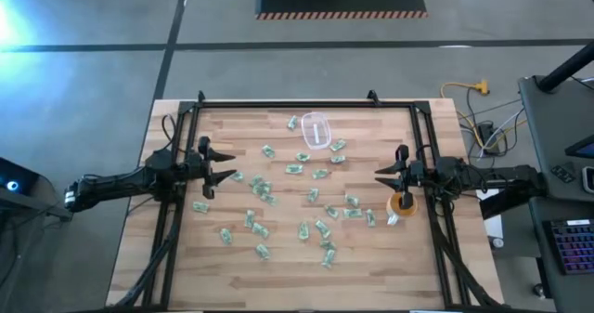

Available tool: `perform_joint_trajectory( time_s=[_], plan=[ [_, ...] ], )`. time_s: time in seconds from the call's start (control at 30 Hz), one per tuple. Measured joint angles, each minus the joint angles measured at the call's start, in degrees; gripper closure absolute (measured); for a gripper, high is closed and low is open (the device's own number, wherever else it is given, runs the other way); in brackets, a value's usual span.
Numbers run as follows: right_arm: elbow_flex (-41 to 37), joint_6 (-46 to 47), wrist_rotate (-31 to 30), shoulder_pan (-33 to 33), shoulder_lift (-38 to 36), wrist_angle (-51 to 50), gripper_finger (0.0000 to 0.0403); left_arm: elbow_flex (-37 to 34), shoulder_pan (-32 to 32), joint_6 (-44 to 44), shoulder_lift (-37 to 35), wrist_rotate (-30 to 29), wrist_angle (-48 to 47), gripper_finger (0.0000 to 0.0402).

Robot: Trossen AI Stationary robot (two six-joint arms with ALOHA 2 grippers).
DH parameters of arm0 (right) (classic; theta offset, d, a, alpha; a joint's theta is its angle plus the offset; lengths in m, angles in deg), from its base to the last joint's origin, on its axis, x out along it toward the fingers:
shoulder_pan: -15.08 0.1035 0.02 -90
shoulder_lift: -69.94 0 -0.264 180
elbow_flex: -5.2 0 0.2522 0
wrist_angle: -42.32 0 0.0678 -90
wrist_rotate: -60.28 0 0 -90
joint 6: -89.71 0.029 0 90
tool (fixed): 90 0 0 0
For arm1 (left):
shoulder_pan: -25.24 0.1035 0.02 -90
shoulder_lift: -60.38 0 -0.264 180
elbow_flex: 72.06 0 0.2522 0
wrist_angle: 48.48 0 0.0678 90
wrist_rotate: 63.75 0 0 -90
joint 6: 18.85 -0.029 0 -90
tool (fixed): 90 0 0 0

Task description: Pick and place Stevia / Truvia into bins

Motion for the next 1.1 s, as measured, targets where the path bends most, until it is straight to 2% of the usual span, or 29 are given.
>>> perform_joint_trajectory(
  time_s=[0.3,0.6,0.77,0.9,1.1],
  plan=[
    [0.00,-4.13,-0.01,0.00,0.00,0.00,0.0321,-0.02,-0.02,-1.53,0.00,0.02,1.42,0.0219],
    [0.00,-4.44,-0.01,0.00,0.02,2.41,0.0321,-0.02,-0.01,-1.49,0.00,0.02,1.25,0.0219],
    [0.00,0.94,0.01,0.00,0.01,3.00,0.0321,-0.02,-0.01,-1.31,0.02,0.09,2.92,0.0219],
    [0.00,5.76,0.01,0.00,0.01,4.26,0.0321,-0.02,-0.02,3.78,0.02,0.44,7.67,0.0219],
    [0.00,5.17,0.01,0.00,-0.01,4.09,0.0321,-0.02,-0.02,4.57,0.02,0.45,12.15,0.0219]
  ],
)
